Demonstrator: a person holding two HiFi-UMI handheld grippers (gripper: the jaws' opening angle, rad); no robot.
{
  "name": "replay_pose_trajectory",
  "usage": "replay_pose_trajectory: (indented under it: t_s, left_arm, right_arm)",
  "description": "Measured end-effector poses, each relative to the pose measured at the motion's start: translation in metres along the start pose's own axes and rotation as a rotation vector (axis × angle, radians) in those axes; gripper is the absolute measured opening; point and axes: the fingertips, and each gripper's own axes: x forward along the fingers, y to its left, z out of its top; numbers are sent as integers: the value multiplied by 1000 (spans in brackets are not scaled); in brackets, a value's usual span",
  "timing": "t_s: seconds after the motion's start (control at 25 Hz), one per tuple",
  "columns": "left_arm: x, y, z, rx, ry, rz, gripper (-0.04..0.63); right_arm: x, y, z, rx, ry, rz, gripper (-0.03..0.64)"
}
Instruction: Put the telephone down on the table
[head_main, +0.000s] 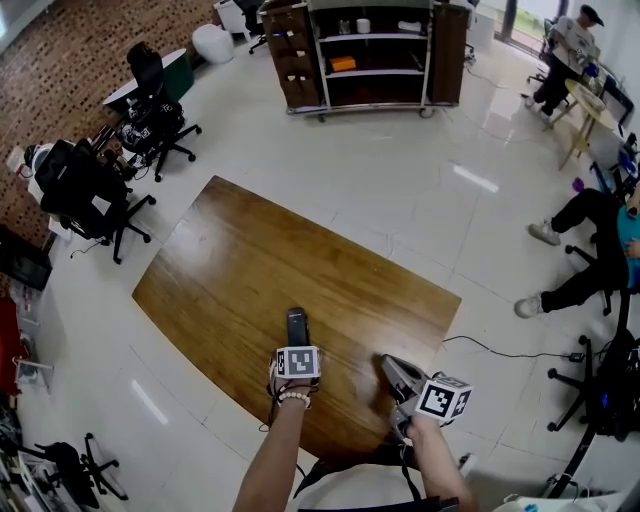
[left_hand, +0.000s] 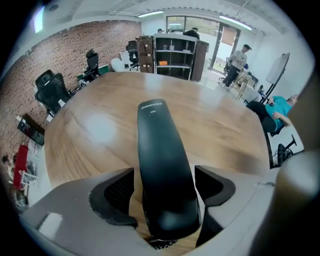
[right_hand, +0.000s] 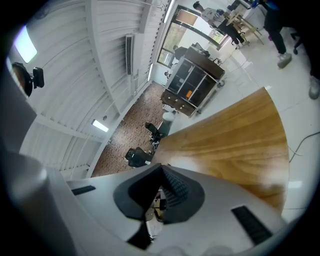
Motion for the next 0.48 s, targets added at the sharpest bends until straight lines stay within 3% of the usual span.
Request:
replay_pose_trajectory:
  t_s: [0.16, 0.32, 0.48]
  left_arm:
    - [-24, 7, 3, -89, -92, -108, 379]
    - [-54, 8, 7, -196, -204, -246, 329]
    - [-84, 17, 4, -266, -298, -288, 312]
  right_arm:
    - [3, 13, 0, -4, 1, 5, 12]
    - [5, 23, -4, -48, 19, 29, 12]
    - [4, 39, -7, -75, 20, 49, 12]
